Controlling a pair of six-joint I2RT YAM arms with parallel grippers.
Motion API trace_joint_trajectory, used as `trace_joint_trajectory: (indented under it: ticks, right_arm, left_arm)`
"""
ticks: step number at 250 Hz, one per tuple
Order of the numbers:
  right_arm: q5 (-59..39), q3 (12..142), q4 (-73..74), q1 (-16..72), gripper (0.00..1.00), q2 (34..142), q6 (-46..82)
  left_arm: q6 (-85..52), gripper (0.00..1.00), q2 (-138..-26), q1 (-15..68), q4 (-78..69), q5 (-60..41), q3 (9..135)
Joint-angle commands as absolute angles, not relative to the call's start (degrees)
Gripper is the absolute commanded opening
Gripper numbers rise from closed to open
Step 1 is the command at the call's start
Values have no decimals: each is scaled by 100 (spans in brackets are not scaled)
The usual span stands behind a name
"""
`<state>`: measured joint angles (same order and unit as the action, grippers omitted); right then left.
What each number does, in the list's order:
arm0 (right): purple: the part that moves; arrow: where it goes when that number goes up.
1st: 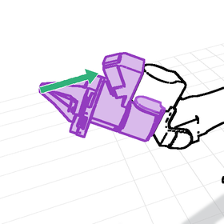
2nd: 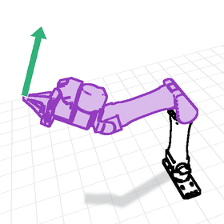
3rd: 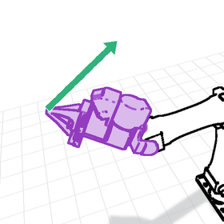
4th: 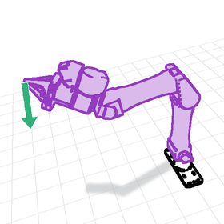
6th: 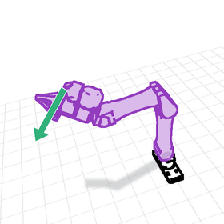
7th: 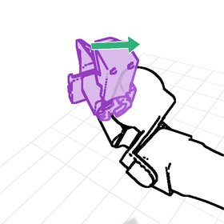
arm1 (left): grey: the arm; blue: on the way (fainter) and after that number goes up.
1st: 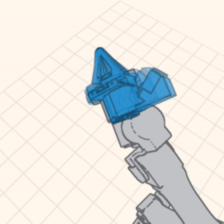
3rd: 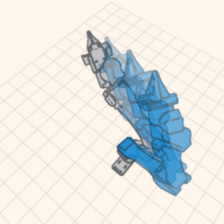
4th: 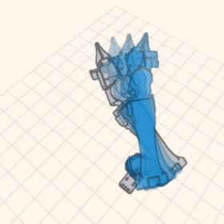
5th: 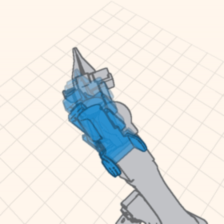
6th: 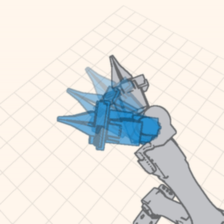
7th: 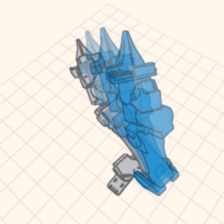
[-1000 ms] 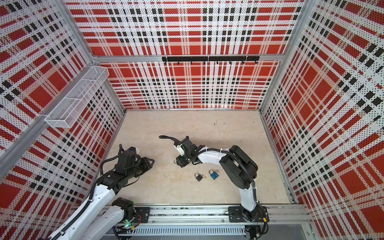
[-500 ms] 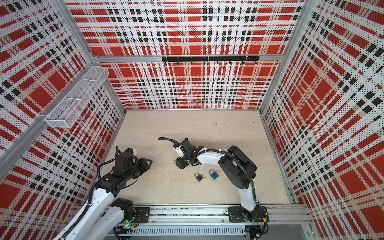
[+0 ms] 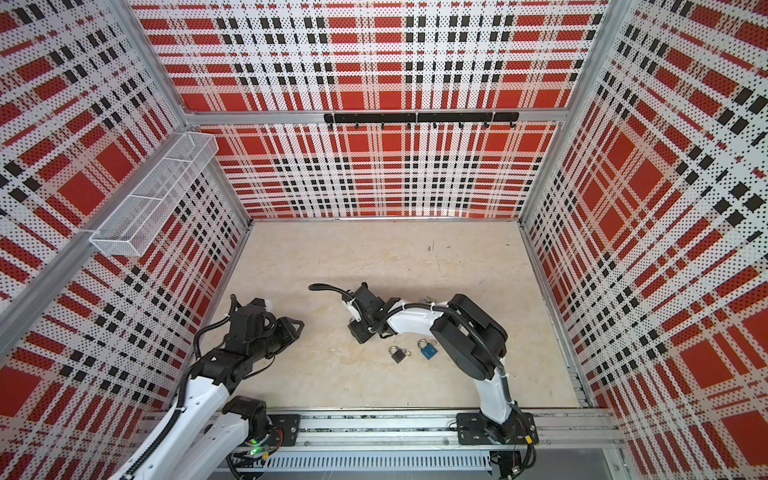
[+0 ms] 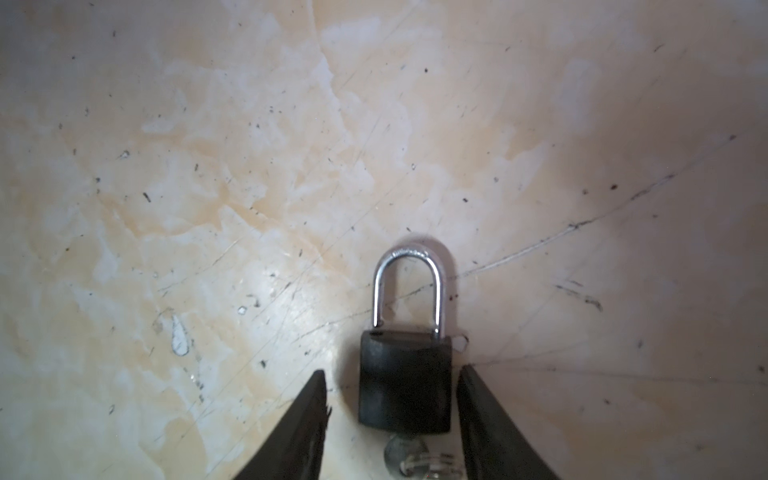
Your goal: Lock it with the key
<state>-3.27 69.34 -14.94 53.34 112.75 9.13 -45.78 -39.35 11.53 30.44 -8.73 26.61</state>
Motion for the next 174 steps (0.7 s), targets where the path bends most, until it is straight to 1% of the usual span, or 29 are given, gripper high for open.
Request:
trace_joint_trajectory:
  ticks: [1, 42, 96, 144, 174]
  right_arm:
    - [40, 7116, -1681, 5392, 51, 11509, 769]
    - [416, 7239, -1881, 5533, 49, 11618, 607]
    - [630, 7339, -2107, 5632, 44, 11709, 550]
    - [1170, 7438, -2237, 5785, 32, 11733, 413]
    - [1123, 7443, -2207, 5799, 26, 11694, 442]
  left_arm:
    - [-4539, 37, -3877, 1063, 2944, -885, 2597]
    - [-4540, 37, -3917, 1027, 2916, -911, 2581]
    - [-4522, 37, -3950, 993, 2887, -979, 2586]
    - [-4509, 37, -3929, 989, 2874, -988, 2569]
    - [-4516, 37, -3919, 985, 2874, -1035, 2565]
